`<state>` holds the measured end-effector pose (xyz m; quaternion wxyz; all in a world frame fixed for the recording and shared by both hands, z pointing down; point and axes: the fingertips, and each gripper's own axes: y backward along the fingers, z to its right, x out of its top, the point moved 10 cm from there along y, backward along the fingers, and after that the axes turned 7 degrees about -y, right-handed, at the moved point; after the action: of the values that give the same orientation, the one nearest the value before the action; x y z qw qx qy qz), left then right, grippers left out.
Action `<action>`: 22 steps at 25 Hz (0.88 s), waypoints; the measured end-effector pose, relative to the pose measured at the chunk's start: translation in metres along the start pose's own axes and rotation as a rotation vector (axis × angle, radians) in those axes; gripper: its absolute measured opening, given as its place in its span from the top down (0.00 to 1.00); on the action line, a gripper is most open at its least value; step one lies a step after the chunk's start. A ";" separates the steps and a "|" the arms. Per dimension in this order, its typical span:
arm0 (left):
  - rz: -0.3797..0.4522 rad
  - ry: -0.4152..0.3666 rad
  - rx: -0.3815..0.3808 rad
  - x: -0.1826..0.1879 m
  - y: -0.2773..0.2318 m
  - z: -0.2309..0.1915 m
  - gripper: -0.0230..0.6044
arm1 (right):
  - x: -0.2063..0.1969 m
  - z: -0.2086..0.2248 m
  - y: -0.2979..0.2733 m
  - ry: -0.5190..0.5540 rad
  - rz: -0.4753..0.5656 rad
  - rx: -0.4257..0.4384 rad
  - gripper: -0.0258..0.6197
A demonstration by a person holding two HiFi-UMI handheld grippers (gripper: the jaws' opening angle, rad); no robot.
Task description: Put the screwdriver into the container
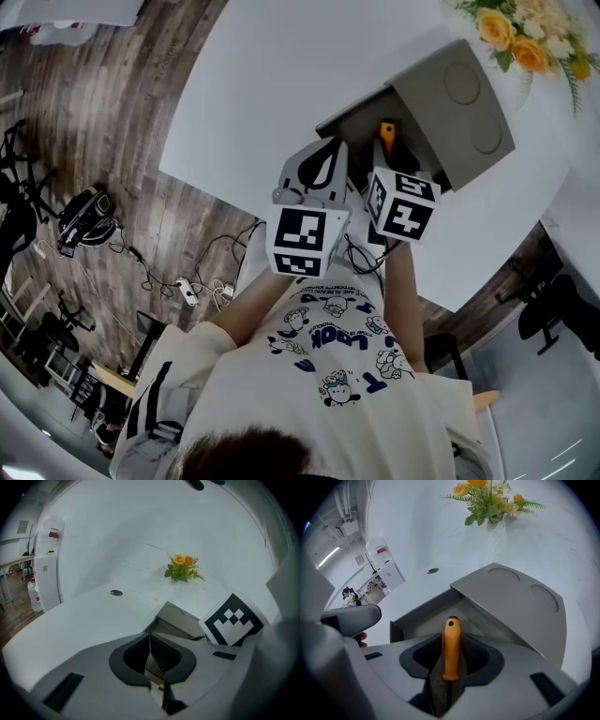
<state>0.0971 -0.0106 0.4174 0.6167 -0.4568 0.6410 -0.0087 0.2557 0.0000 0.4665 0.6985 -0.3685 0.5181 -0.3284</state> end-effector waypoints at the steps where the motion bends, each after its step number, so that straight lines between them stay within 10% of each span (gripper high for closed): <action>1: 0.002 0.000 -0.001 0.000 0.001 -0.001 0.94 | 0.000 -0.001 0.001 -0.005 0.008 0.001 0.72; 22: 0.135 -0.119 -0.100 0.053 0.033 0.011 0.94 | 0.019 -0.023 0.091 -0.151 0.307 -0.032 0.87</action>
<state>0.0963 -0.0174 0.3547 0.6295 -0.4424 0.6321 0.0923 0.2449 0.0270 0.3747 0.7716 -0.3197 0.5194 -0.1807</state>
